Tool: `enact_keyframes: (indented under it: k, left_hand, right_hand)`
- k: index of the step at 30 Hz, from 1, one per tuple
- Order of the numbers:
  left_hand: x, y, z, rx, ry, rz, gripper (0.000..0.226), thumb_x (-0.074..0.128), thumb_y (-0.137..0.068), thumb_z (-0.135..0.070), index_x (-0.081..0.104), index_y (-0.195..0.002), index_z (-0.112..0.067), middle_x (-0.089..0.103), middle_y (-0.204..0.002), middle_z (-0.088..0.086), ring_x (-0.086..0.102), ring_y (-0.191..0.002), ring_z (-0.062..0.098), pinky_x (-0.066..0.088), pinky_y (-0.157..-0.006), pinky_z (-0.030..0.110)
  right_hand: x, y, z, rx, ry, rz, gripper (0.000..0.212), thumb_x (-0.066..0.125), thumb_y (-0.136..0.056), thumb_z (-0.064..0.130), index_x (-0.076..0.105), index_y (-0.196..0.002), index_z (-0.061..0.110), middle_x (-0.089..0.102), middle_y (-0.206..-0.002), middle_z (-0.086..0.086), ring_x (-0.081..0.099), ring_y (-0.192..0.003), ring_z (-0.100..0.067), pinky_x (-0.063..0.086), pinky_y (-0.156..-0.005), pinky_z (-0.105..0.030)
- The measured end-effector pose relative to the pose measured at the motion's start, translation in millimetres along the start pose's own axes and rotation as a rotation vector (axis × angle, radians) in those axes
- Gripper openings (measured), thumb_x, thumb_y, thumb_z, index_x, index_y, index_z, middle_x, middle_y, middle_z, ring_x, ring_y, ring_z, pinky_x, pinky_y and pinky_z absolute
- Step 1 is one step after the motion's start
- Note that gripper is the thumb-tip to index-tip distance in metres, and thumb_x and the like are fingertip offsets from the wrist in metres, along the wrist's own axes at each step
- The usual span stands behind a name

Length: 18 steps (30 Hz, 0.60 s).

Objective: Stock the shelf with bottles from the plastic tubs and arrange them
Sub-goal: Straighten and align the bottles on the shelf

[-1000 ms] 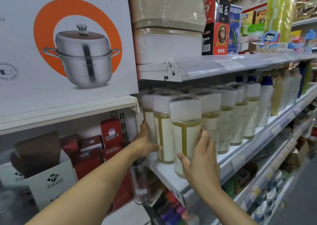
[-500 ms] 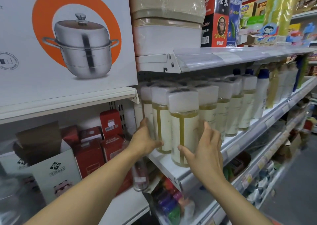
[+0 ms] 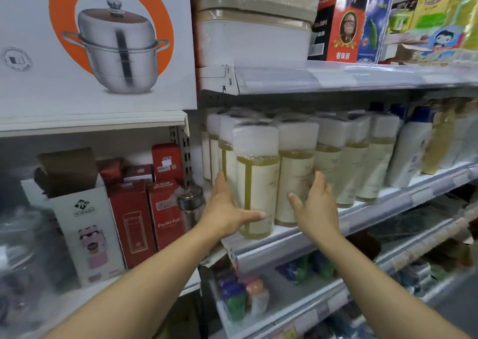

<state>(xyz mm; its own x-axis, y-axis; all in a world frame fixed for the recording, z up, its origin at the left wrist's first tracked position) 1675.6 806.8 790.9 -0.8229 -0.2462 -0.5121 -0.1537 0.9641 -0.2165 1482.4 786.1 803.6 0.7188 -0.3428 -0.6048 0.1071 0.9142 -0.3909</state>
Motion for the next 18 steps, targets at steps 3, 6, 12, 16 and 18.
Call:
enact_keyframes:
  k: [3, 6, 12, 16, 18]
  left_hand:
    - [4.8, 2.1, -3.0, -0.058, 0.004, -0.034, 0.121, 0.090, -0.057, -0.028, 0.010, -0.147, -0.030, 0.042, -0.145, -0.001, 0.042, -0.133, 0.023, 0.036, -0.109, 0.041]
    - [3.9, 5.5, -0.4, -0.123, 0.009, -0.069, 0.117, 0.090, -0.058, -0.025, 0.013, -0.146, -0.027, 0.038, -0.148, 0.002, 0.038, -0.137, 0.025, 0.034, -0.112, 0.047]
    - [7.2, 7.5, -7.1, -0.180, -0.062, -0.066, 0.086, 0.084, -0.068, -0.021, 0.029, -0.134, -0.025, 0.046, -0.141, 0.004, 0.045, -0.130, 0.026, 0.040, -0.104, 0.043]
    - [8.2, 8.9, -9.1, -0.211, -0.083, -0.061, 0.085, 0.083, -0.070, -0.023, 0.033, -0.139, -0.022, 0.047, -0.141, 0.004, 0.045, -0.130, 0.027, 0.039, -0.105, 0.044]
    - [7.3, 8.9, -8.1, -0.222, -0.102, -0.061, 0.085, 0.084, -0.069, -0.025, 0.035, -0.139, -0.021, 0.047, -0.142, 0.005, 0.045, -0.130, 0.028, 0.039, -0.106, 0.045]
  right_hand:
    - [-2.9, -11.0, -3.3, -0.081, 0.003, 0.028, 0.055, 0.067, -0.085, 0.027, 0.034, -0.127, 0.011, 0.045, -0.128, -0.012, 0.046, -0.114, -0.026, 0.042, -0.091, -0.038]
    - [-5.6, -14.9, -4.9, -0.124, -0.015, 0.037, 0.052, 0.069, -0.083, 0.027, 0.036, -0.120, 0.011, 0.046, -0.124, -0.010, 0.046, -0.110, -0.024, 0.043, -0.087, -0.037]
    - [-6.9, -16.6, -4.0, -0.108, 0.025, 0.036, 0.057, 0.069, -0.082, 0.034, 0.033, -0.120, 0.011, 0.045, -0.124, -0.010, 0.049, -0.109, -0.029, 0.048, -0.082, -0.046]
    - [-10.1, -15.4, -5.4, -0.104, 0.014, 0.090, 0.056, 0.069, -0.083, 0.033, 0.033, -0.121, 0.012, 0.044, -0.127, -0.008, 0.050, -0.111, -0.028, 0.049, -0.083, -0.046]
    - [-13.8, -12.3, -9.7, -0.123, -0.007, 0.138, 0.064, 0.069, -0.082, 0.034, 0.031, -0.129, 0.014, 0.042, -0.134, -0.007, 0.049, -0.118, -0.026, 0.048, -0.090, -0.045]
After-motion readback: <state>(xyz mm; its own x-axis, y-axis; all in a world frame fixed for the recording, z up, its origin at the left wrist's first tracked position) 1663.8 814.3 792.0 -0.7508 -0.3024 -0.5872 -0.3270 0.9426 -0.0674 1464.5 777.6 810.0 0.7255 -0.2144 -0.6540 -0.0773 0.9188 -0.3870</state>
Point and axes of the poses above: each hand's wrist, its own y-axis away from the middle knuckle, its own x-axis out of the palm, z = x × y, the point moved 7 cm from there along -y, towards the middle knuckle
